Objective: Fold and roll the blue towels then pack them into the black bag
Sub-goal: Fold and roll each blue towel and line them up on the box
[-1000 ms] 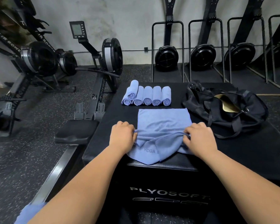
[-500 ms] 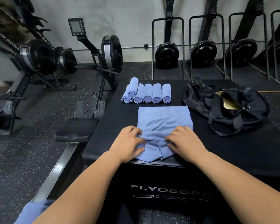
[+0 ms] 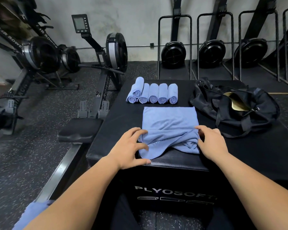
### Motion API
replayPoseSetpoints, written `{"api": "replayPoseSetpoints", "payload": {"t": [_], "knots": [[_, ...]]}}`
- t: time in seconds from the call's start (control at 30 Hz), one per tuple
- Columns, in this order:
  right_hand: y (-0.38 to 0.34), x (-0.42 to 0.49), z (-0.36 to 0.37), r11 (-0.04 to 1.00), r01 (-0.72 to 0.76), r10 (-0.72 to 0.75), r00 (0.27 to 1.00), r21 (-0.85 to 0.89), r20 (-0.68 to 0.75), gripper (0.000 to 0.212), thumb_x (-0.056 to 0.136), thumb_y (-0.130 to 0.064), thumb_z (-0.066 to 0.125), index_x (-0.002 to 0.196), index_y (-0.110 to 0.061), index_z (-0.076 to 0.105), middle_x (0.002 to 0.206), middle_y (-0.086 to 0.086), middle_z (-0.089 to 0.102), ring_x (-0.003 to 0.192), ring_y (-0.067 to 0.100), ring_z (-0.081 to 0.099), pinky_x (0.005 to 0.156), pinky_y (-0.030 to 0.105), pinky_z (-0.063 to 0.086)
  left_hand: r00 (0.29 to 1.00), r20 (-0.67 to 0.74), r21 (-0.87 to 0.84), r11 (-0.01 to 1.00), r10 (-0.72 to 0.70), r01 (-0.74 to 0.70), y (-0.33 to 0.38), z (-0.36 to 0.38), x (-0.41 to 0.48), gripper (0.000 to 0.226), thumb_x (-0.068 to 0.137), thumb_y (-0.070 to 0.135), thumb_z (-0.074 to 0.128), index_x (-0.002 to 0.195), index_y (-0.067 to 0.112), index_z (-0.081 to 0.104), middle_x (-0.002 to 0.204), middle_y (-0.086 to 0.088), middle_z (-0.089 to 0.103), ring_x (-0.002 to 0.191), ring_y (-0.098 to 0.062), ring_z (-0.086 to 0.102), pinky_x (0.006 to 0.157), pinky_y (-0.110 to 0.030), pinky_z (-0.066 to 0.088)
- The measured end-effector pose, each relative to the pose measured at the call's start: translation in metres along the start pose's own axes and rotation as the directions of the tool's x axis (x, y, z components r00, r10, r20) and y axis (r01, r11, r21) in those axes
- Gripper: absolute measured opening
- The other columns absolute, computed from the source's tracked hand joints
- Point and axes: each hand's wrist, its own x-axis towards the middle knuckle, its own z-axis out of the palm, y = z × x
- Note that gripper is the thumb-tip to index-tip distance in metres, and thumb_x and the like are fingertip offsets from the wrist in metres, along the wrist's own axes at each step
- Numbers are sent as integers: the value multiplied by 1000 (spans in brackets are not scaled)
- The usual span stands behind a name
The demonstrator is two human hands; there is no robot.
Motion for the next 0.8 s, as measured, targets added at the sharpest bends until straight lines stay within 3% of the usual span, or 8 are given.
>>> {"api": "replayPoseSetpoints", "payload": {"t": [0.13,0.27,0.33,0.5,0.63,0.8], "knots": [[0,1,5,999,34,-35,999,35,23,60,85,-9,66,139,-33,58,110,-1,64,108,28,48,92,46,48,1000,-11,10,1000,14,-14,2,1,-5,33,89,66,69,92,34,75,157,-3,45,148,-35,34,121,-45,30],[1,5,3,994,58,-56,998,93,-18,37,89,-16,64,123,-31,68,97,-6,58,98,22,43,89,41,45,995,-96,26,1000,13,-11,2,5,0,16,96,37,68,84,27,74,147,-1,56,140,-34,43,115,-44,37],[2,5,0,993,49,-47,999,109,-29,24,91,-22,65,112,-31,72,96,-6,60,99,23,46,88,38,43,993,-114,36,999,-8,12,1,5,0,18,96,37,67,85,24,72,143,-2,57,139,-32,44,114,-43,39],[9,4,-6,968,19,-10,999,250,-38,10,90,-35,74,100,-39,71,89,-15,71,94,19,63,83,37,50,999,-8,-6,999,-35,35,-3,2,-9,38,83,68,70,95,33,71,150,2,50,148,-29,33,123,-39,29],[5,0,-9,944,6,13,998,331,-55,7,90,-36,77,95,-38,72,85,-15,73,86,10,67,80,32,50,998,-37,-11,999,-43,42,-5,2,-9,19,84,50,76,92,33,74,148,3,53,143,-33,39,118,-44,35],[-3,-3,-11,945,-30,29,1000,324,8,25,85,-20,77,106,-34,74,80,-9,70,79,7,65,68,23,43,982,-171,28,996,-80,86,3,10,-9,6,93,29,72,91,24,71,136,4,59,126,-31,50,104,-43,44]]}}
